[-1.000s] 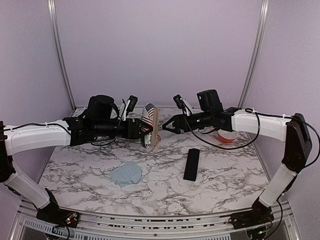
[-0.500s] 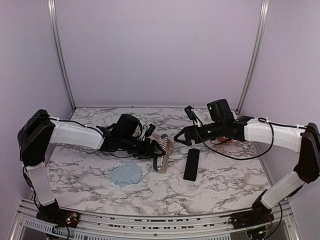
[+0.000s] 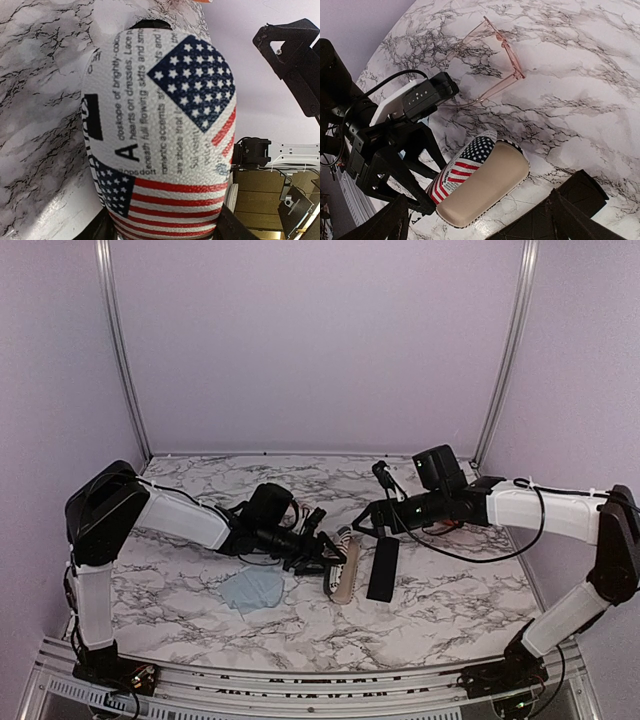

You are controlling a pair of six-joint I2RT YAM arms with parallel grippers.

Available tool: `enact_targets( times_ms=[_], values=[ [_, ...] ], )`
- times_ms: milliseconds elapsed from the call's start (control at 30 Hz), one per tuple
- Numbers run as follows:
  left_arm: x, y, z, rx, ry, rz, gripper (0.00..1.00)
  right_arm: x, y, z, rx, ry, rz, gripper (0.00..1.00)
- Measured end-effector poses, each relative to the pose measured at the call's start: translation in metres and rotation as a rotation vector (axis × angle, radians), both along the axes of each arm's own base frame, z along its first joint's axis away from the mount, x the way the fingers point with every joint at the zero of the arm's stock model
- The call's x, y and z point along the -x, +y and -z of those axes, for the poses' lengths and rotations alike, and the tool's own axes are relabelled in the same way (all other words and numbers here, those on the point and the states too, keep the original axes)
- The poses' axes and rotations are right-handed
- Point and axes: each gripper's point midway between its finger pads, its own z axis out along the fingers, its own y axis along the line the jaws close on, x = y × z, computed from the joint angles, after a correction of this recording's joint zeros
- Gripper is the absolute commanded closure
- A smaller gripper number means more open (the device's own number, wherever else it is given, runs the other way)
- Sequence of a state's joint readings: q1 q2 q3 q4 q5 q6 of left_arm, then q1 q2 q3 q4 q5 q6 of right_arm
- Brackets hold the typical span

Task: Organize the sunglasses
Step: Place the opened sunglasses case at the center of the board.

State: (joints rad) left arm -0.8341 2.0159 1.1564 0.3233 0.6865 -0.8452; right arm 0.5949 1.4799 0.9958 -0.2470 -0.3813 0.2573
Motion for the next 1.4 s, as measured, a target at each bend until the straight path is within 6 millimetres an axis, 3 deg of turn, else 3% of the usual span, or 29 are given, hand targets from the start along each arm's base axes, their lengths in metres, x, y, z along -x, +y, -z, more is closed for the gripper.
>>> enact_targets(
  times_ms=[300, 500, 867, 1033, 1400],
  values=[
    [-0.001, -0.001, 0.002, 0.014, 0.028, 0.001, 0.34, -0.002, -0.002, 0.005, 0.011, 0.007, 0.009, 0.08],
    [-0.009, 0.005, 0.003, 0.014, 0.032, -0.023, 0.27, -0.003, -0.002, 0.008, 0.015, 0.015, 0.009, 0.08],
    [-0.017, 0.017, 0.015, -0.026, 0.016, -0.05, 0.19, -0.003, -0.001, 0.017, 0.028, 0.031, 0.006, 0.09],
    [-0.022, 0.031, 0.036, -0.156, -0.029, -0.066, 0.17, -0.003, -0.001, 0.023, 0.036, 0.047, 0.003, 0.09],
    [-0.03, 0.048, 0.038, -0.276, -0.127, -0.087, 0.19, -0.006, 0.002, 0.023, 0.036, 0.049, -0.003, 0.09]
  ],
)
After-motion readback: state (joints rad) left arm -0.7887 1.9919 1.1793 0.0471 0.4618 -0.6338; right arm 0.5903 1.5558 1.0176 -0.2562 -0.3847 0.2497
